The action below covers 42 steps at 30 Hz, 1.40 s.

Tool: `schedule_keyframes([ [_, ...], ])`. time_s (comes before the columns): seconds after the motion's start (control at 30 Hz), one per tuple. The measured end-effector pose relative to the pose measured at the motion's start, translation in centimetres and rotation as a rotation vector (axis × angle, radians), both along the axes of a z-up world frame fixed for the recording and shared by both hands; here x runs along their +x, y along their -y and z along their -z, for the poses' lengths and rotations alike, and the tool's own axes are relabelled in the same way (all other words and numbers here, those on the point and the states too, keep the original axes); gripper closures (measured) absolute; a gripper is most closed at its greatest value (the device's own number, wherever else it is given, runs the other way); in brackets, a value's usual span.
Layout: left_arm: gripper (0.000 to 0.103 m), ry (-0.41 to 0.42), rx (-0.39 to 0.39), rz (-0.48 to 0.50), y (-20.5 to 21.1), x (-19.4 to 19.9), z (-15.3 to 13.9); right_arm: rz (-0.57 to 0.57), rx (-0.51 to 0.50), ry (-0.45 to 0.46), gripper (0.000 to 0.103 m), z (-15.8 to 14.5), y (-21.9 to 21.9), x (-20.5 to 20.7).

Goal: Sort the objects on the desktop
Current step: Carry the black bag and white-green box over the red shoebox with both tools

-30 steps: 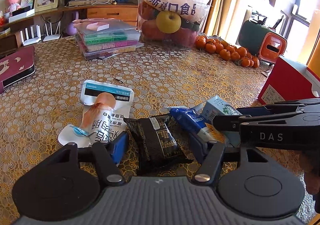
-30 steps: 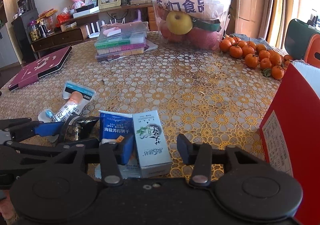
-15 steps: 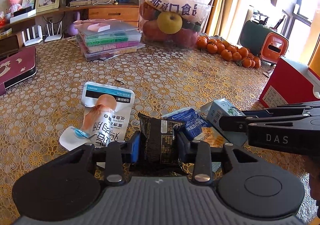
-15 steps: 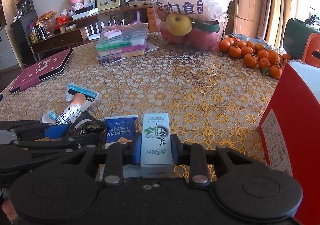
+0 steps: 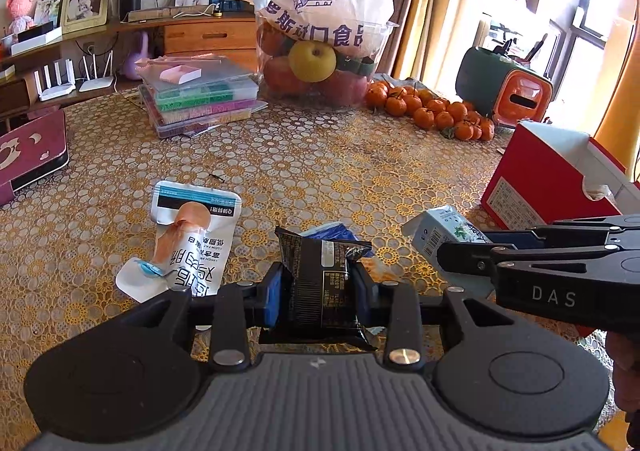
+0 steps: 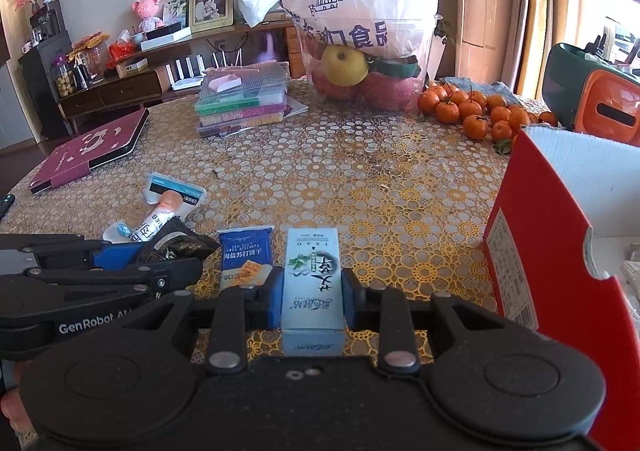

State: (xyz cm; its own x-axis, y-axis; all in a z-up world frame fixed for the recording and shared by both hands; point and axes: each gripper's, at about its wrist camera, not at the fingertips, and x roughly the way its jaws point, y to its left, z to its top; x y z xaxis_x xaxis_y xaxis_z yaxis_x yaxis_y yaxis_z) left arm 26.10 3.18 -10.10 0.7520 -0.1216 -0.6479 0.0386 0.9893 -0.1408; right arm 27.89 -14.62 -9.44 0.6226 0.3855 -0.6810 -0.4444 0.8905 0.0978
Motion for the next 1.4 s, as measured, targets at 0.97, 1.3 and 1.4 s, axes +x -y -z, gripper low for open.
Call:
schedule_keyframes([
  [0.97,0.069,0.07,-0.034,0.134,6.5,-6.7,-8.6,0.055,0.064,0.129,0.075,-8.8,6.3,-9.8],
  [1.3,0.069,0.095,-0.03,0.207,10.2,-8.0,-10.6,0.114,0.091,0.166,0.075,-10.4,10.0,-11.8],
  [1.4,0.069,0.103,-0.025,0.233,11.6,-8.1,-11.0,0.134,0.088,0.177,0.075,-10.7,11.2,-12.1],
])
